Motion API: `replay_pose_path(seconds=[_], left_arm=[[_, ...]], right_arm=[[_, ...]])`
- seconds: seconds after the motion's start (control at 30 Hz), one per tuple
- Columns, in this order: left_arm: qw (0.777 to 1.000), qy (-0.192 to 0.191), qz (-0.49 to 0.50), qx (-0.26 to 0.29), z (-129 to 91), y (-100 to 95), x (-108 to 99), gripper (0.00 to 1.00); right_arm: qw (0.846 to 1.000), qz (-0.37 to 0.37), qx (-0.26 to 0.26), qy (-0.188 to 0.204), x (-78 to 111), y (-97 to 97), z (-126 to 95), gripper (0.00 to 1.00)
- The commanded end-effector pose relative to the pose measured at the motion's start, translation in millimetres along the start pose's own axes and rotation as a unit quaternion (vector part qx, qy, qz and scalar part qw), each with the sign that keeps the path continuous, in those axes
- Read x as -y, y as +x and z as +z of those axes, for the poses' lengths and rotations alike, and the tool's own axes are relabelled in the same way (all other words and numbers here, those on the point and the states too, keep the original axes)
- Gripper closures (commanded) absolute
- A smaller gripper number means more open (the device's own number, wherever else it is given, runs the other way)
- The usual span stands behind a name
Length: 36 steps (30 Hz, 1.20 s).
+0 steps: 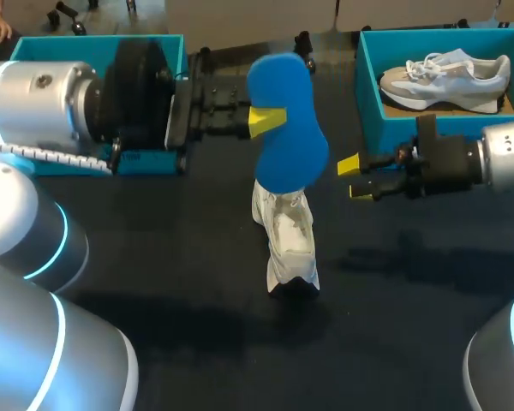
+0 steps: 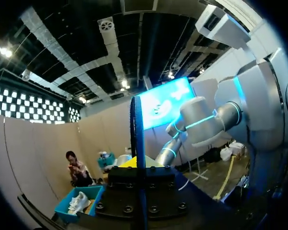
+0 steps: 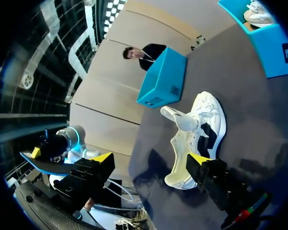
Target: Take the shoe out of the shoebox, open the shoe tongue, remove and reinsert the insole, then place the shoe into the shoebox
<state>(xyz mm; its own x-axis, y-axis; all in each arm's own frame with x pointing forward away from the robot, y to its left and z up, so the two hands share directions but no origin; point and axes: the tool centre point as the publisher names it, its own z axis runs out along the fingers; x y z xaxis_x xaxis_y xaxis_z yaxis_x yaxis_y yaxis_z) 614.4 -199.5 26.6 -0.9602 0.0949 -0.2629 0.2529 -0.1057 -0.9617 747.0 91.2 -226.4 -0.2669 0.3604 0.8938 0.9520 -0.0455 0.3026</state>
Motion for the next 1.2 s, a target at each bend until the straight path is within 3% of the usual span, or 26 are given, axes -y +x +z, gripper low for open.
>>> replay_pose_path(seconds=[0.03, 0.3, 0.73, 1.2], left_arm=[[0.997, -0.005, 0.074, -0.012, -17, -0.8, -8, 1.00], [0.982, -0.009, 0.189, -0.012, -28, -9.4, -19, 1.00], [0.935, -0.008, 0.355, 0.012, -46, -23.0, -60, 1.00], [0.934, -0.006, 0.356, 0.017, -46, -24.1, -61, 1.00]], right_arm=[[1.000, 0.009, -0.003, -0.004, 1.1, 0.8, 1, 0.00], [0.998, 0.064, -0.001, -0.010, -5.0, 14.1, -1, 0.00], [0.994, 0.106, -0.035, -0.018, -15.5, 41.2, -3, 0.00], [0.990, 0.122, -0.076, -0.013, -23.9, 62.2, -2, 0.00]])
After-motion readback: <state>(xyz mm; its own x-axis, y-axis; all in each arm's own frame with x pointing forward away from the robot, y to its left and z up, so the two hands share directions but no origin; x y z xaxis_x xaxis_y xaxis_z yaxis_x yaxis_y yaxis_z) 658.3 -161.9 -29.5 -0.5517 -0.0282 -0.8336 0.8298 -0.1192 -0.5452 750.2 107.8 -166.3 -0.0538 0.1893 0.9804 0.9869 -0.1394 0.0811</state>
